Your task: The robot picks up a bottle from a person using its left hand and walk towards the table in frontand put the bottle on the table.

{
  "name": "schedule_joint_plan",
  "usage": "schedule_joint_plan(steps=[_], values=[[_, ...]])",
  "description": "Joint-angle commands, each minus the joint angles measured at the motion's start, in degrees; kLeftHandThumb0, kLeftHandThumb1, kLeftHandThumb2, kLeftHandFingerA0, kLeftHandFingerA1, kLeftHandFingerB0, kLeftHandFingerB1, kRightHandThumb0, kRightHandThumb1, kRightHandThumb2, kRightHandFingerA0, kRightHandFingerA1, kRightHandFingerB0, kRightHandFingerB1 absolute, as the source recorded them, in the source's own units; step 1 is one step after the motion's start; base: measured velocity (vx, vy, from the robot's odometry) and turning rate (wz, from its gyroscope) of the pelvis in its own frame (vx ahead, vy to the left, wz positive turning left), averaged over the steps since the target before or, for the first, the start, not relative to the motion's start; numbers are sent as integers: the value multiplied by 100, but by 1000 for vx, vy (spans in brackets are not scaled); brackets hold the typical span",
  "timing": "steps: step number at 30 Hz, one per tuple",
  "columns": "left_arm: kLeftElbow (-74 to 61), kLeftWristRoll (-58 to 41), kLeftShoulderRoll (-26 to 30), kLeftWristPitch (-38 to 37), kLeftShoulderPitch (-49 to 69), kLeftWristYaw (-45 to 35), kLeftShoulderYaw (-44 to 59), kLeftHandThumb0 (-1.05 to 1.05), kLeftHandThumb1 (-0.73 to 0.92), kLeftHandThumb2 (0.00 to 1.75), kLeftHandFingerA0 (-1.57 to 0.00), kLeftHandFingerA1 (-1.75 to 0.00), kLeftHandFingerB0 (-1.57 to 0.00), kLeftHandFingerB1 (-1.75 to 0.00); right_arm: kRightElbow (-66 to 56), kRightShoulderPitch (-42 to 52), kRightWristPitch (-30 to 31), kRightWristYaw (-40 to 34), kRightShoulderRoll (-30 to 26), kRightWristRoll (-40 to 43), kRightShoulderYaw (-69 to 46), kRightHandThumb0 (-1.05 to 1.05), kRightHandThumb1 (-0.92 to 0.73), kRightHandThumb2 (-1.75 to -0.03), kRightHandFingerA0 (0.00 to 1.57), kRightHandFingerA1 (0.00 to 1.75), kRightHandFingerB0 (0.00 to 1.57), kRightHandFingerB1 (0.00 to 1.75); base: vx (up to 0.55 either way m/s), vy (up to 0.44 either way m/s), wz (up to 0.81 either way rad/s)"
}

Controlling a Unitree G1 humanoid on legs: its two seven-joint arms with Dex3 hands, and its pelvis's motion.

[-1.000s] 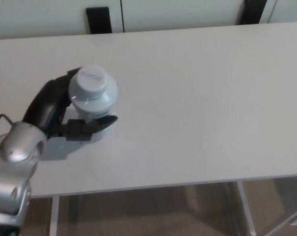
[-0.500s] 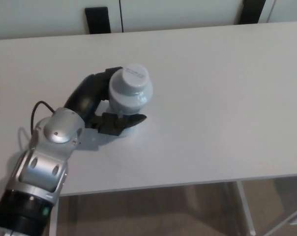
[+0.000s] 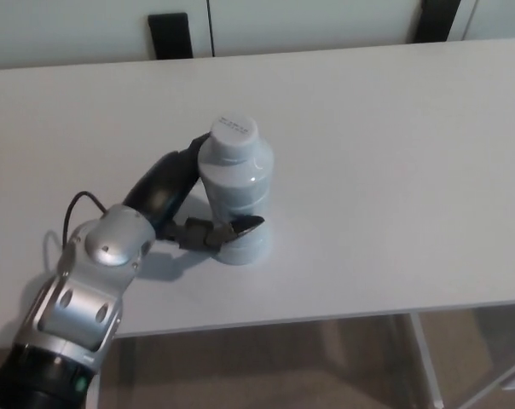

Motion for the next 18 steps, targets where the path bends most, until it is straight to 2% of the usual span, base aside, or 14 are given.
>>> schedule_joint_plan(steps=[1, 15, 16, 17, 18], values=[[-58, 76, 114, -234, 155, -70, -14, -87, 55, 58, 0, 0, 0, 0, -18, 100, -39, 69, -36, -40, 33, -44, -72, -61, 64, 47, 53, 42, 0, 0, 0], [-216, -69, 309, -419, 329, -326, 108, -82, 51, 56, 0, 0, 0, 0, -18, 32, -9, 54, 17, -63, 136, -44, -73, -61, 64, 49, 53, 43, 0, 0, 0], [-237, -133, 464, -531, 360, -461, 199, -84, 53, 57, 0, 0, 0, 0, -17, -10, 23, 41, 2, -98, 172, -46, -73, -61, 67, 49, 54, 43, 0, 0, 0], [-219, -286, 535, -643, 402, -581, 341, -80, 45, 81, 0, 0, 0, 0, -24, -26, 29, 55, -16, -96, 175, -44, -72, -61, 67, 50, 54, 44, 0, 0, 0], [-176, -475, 542, -743, 443, -676, 496, -80, 45, 81, 0, 0, 0, 0, -35, -22, 17, 86, -35, -69, 158, -44, -72, -61, 67, 50, 54, 44, 0, 0, 0]])
